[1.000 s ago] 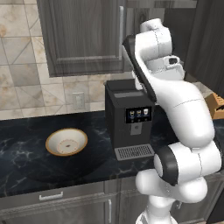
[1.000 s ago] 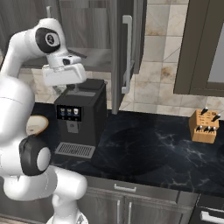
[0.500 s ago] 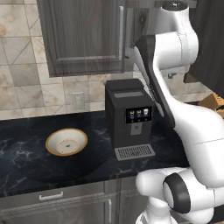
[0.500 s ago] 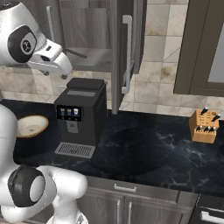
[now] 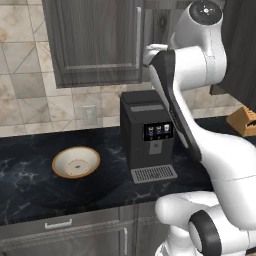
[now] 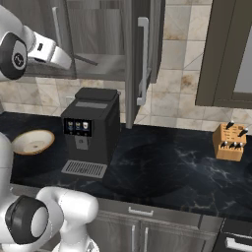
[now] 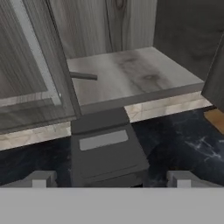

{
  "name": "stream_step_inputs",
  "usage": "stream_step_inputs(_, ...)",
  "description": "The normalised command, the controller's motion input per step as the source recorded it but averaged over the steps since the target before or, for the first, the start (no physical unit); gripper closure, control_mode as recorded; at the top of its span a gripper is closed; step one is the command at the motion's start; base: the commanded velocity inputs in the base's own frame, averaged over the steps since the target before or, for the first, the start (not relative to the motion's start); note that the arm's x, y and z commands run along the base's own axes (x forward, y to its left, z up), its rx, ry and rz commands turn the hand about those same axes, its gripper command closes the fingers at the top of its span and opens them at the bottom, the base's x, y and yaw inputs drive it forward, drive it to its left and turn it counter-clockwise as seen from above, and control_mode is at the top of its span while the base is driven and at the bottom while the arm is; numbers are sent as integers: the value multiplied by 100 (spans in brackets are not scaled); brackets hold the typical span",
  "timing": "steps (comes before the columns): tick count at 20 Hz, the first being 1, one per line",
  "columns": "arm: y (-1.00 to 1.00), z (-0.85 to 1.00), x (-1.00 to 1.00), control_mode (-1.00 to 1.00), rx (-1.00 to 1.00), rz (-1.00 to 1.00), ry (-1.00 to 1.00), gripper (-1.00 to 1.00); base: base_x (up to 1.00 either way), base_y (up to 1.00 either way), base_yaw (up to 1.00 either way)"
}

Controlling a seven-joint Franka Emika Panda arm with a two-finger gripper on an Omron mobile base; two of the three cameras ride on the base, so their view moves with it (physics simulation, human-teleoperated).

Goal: Open the cabinet and setup a tea strainer by placing it in the bowl upright.

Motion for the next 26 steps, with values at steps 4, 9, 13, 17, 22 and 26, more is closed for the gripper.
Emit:
stream_step_inputs(4, -2, 2, 42, -100, 2, 4, 0, -100, 0, 0, 0)
stream_step_inputs(9, 12, 12, 36, -100, -8, 24, -3, -100, 0, 0, 0)
stream_step_inputs(13, 1, 40, 34, -100, -3, 30, -6, -100, 0, 0, 0)
stream_step_inputs(17, 15, 19, 15, -100, -7, 2, -2, -100, 0, 0, 0)
stream_step_inputs(22, 51, 0, 33, -100, -4, -5, 4, -100, 0, 0, 0)
stream_step_inputs(26, 32, 0, 38, -100, 0, -12, 3, -100, 0, 0, 0)
